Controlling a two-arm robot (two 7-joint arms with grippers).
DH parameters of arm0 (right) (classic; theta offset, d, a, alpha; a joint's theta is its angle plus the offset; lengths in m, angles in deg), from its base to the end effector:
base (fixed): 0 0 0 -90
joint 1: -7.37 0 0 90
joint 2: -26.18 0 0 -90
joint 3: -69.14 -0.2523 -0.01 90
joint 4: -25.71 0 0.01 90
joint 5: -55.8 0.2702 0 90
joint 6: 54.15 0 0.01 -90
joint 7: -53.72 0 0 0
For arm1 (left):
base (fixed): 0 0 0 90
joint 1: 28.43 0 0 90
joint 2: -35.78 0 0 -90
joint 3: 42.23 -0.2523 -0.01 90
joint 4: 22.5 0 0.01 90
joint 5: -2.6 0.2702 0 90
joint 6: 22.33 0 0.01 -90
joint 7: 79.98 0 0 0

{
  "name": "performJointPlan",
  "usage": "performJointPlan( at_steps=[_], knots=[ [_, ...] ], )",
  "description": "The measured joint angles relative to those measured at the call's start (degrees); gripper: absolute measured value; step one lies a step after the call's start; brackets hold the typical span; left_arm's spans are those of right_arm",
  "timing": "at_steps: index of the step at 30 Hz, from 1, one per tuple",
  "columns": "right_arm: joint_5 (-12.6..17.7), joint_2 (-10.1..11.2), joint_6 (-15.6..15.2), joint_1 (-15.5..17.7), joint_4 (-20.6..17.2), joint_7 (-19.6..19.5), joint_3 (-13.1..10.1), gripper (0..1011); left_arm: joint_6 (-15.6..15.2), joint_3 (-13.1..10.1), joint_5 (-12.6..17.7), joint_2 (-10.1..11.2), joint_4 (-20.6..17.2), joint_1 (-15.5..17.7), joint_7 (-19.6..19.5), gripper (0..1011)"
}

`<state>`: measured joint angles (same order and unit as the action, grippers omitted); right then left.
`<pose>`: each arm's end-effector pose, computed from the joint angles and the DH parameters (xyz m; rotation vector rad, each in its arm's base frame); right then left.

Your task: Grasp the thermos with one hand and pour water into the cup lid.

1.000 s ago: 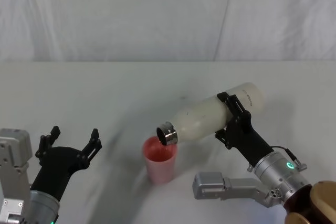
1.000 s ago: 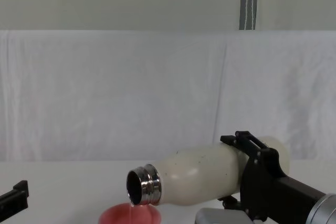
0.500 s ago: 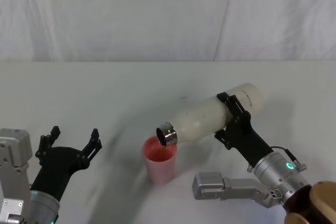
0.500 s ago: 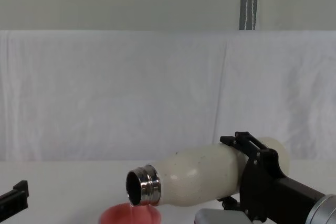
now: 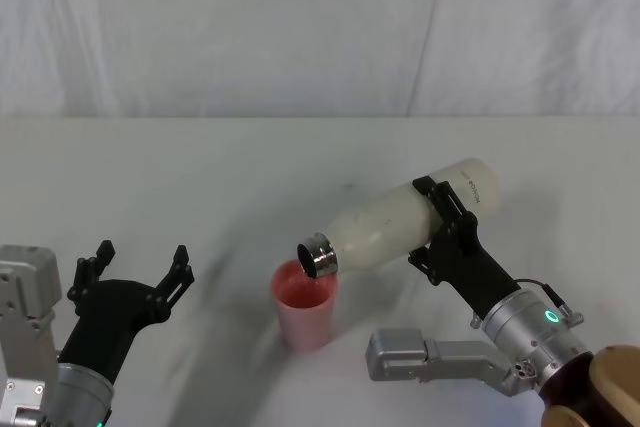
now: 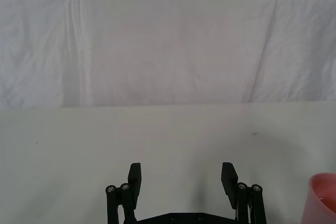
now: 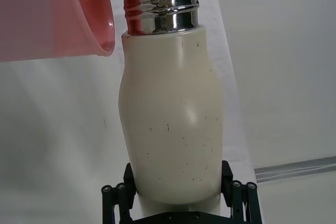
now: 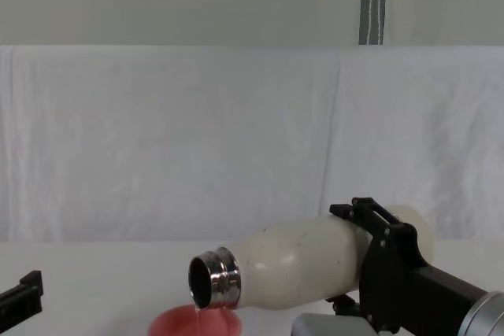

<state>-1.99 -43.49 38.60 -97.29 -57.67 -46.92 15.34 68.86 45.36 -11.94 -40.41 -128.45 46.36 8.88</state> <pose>0.3088 0.0571 -0.2655 -0.6572 -1.3520 -0.8868 0.2242 0.0326 -0.2498 -0.0379 0.0139 1.4461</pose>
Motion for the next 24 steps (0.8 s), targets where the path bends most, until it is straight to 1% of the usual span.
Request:
performJointPlan(
  at_steps=[24],
  knots=[
    [-0.2, 0.0, -0.1, -0.2, 0.0, 0.1, 0.2, 960, 0.0, 0.0, 0.0, 0.0, 0.0, 0.0, 0.0, 1001]
  ],
)
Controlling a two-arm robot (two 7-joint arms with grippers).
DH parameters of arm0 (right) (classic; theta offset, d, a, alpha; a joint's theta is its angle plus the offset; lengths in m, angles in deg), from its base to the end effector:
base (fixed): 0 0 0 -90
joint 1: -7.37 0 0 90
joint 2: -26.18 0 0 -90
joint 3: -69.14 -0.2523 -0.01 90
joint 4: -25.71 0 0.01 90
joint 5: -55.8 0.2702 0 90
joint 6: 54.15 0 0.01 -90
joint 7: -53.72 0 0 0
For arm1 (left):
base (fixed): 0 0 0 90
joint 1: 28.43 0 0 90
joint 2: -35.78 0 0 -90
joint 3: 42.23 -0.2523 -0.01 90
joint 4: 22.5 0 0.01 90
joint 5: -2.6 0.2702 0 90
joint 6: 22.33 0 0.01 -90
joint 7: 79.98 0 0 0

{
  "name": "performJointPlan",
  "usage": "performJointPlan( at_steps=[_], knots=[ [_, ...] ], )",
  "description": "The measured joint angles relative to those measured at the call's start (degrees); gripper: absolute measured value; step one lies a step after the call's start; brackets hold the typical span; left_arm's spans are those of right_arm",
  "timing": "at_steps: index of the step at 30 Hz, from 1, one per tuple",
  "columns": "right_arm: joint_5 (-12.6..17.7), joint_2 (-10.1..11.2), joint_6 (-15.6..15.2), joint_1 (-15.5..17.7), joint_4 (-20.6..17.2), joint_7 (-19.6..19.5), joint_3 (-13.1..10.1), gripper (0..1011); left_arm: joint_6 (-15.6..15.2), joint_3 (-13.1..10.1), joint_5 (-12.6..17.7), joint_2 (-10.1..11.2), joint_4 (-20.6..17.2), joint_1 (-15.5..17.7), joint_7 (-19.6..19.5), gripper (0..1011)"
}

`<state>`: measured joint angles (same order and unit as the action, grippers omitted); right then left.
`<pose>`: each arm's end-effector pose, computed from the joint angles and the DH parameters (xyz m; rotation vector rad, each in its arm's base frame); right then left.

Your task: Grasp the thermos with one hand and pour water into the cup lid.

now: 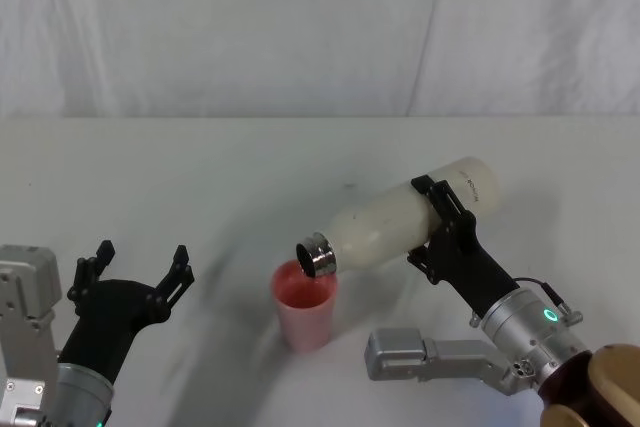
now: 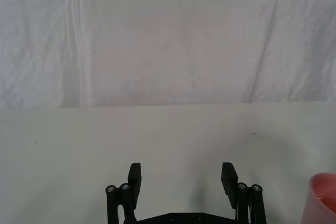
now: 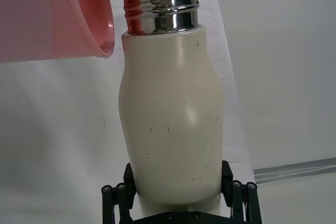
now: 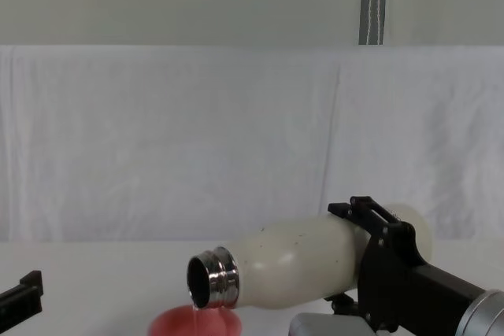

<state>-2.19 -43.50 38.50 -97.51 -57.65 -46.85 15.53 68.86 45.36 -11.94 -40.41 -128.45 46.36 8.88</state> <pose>0.3093 0.0578 -0.2648 -0.6585 -1.3576 -0.8838 0.2242 0.0326 -0.2498 -0.0379 0.0139 1.4461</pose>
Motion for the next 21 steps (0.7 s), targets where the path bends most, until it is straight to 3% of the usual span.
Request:
performJointPlan(
  at_steps=[21],
  knots=[
    [0.0, -0.1, 0.1, -0.3, 0.4, 0.1, 0.2, 960, 0.0, 0.0, 0.0, 0.0, 0.0, 0.0, 0.0, 1001]
  ],
)
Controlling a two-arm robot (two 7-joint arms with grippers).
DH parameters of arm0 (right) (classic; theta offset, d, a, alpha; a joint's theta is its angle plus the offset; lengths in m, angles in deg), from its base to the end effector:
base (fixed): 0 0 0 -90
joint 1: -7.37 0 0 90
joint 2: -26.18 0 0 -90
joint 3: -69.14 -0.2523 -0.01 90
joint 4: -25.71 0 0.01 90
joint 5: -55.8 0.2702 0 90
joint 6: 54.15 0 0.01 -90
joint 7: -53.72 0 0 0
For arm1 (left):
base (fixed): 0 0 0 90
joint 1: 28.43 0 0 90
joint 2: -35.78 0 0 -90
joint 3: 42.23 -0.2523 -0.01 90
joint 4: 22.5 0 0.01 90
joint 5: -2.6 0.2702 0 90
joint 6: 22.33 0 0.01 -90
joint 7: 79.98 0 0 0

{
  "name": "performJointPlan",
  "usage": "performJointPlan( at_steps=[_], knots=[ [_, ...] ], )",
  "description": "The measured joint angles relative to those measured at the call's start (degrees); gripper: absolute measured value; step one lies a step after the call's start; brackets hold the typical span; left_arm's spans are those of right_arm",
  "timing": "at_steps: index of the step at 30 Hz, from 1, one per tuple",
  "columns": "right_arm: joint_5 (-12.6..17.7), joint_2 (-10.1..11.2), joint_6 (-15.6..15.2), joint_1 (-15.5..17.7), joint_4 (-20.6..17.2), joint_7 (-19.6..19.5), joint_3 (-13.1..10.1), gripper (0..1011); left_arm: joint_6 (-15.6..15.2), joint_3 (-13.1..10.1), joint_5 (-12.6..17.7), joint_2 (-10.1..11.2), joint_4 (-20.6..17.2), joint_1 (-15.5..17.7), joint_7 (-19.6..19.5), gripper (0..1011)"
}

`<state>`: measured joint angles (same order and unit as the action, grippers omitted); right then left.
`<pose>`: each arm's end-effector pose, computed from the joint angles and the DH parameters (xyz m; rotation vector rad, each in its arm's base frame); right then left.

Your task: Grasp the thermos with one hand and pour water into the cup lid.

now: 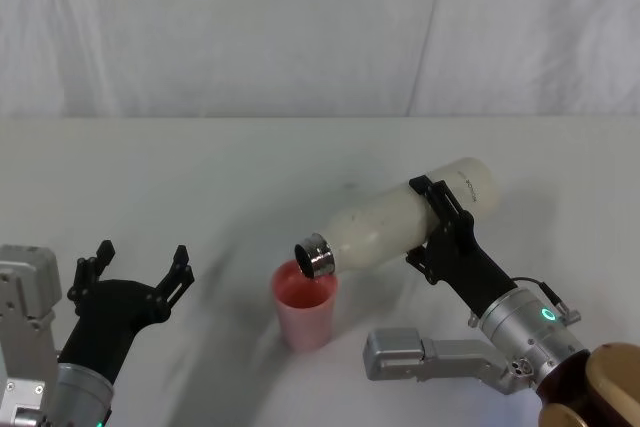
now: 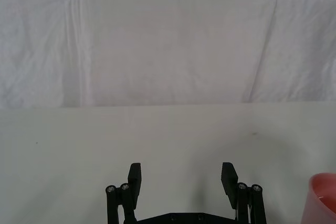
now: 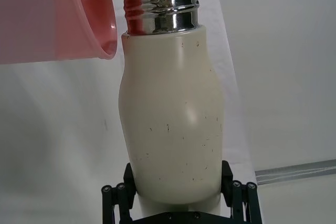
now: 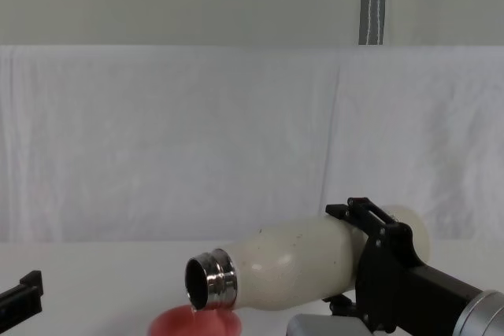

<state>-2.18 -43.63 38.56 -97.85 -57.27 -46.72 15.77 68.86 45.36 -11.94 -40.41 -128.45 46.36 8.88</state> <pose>0.3105 0.0587 -0.2650 -0.6597 -1.3576 -0.8785 0.2242 0.0326 -0.2498 -0.0379 0.0139 1.4461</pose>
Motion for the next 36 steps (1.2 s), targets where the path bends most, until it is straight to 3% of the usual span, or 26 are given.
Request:
performJointPlan(
  at_steps=[36],
  knots=[
    [-0.2, 0.2, -0.2, 0.5, -0.1, -0.1, -0.2, 960, 0.0, 0.0, 0.0, 0.0, 0.0, 0.0, 0.0, 1001]
  ],
)
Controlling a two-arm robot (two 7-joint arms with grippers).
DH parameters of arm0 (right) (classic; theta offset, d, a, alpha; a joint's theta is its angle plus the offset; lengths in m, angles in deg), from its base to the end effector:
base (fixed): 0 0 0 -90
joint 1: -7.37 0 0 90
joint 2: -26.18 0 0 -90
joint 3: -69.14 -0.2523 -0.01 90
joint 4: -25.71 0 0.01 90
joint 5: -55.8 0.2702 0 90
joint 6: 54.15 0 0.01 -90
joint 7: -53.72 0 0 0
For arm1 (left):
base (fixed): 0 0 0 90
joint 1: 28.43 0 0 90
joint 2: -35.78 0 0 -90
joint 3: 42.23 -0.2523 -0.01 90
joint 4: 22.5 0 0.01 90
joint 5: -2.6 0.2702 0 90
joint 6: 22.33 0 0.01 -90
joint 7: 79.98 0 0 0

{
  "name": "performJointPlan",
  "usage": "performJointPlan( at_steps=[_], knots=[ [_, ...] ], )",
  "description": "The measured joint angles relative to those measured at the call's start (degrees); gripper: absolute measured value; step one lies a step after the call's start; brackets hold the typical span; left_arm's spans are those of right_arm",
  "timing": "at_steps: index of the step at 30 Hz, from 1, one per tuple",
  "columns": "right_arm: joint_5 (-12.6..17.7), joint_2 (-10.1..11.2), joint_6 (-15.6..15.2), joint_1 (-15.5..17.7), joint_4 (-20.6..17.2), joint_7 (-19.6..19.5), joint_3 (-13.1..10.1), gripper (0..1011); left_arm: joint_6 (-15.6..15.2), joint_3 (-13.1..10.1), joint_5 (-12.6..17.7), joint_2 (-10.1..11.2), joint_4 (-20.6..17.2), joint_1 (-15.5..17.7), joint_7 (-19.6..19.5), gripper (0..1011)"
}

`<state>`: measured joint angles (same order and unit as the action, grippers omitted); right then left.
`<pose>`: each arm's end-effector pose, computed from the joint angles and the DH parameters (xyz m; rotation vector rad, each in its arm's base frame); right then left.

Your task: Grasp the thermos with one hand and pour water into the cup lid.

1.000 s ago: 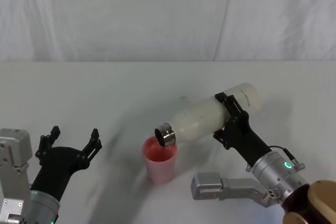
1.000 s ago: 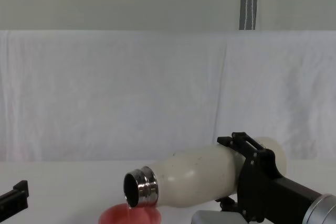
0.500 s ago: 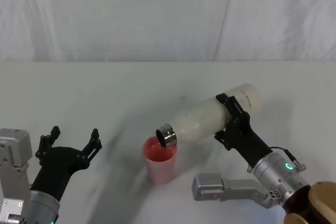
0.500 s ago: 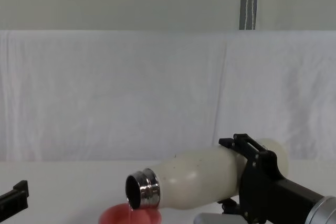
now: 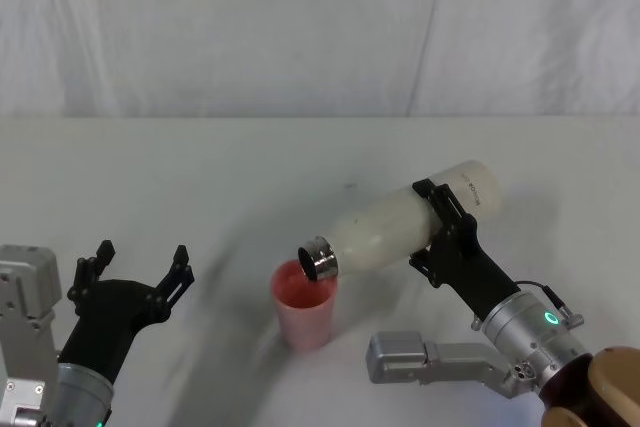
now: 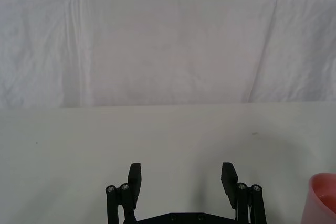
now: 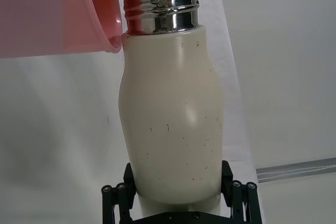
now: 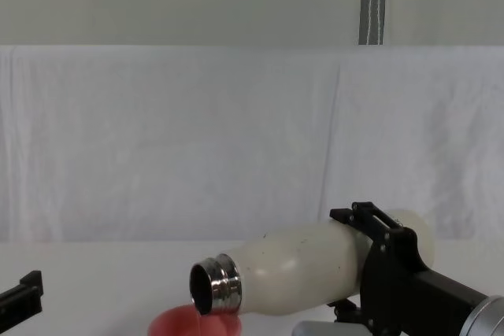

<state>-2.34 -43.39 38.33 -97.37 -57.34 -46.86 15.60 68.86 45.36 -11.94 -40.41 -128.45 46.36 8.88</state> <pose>0.3087 0.0568 -0.2672 -0.6694 -1.3554 -0.8802 0.2242 0.0326 -0.2498 -0.0379 0.0139 1.4461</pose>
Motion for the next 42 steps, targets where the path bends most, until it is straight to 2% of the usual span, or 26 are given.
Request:
performJointPlan(
  at_steps=[10, 29, 32, 42],
  knots=[
    [0.0, 0.0, -0.1, 0.0, -0.2, 0.0, 0.0, 960, 0.0, 0.0, 0.0, 0.0, 0.0, 0.0, 0.0, 1001],
    [3.8, -0.7, 1.3, 0.8, -1.3, 1.0, -2.0, 960, 0.0, 0.0, 0.0, 0.0, 0.0, 0.0, 0.0, 1001],
    [5.2, -1.0, 1.8, 1.0, -1.5, 1.6, -2.6, 960, 0.0, 0.0, 0.0, 0.0, 0.0, 0.0, 0.0, 1001],
    [13.5, -3.1, 3.8, 2.6, -2.9, 4.6, -6.3, 960, 0.0, 0.0, 0.0, 0.0, 0.0, 0.0, 0.0, 1001]
  ],
)
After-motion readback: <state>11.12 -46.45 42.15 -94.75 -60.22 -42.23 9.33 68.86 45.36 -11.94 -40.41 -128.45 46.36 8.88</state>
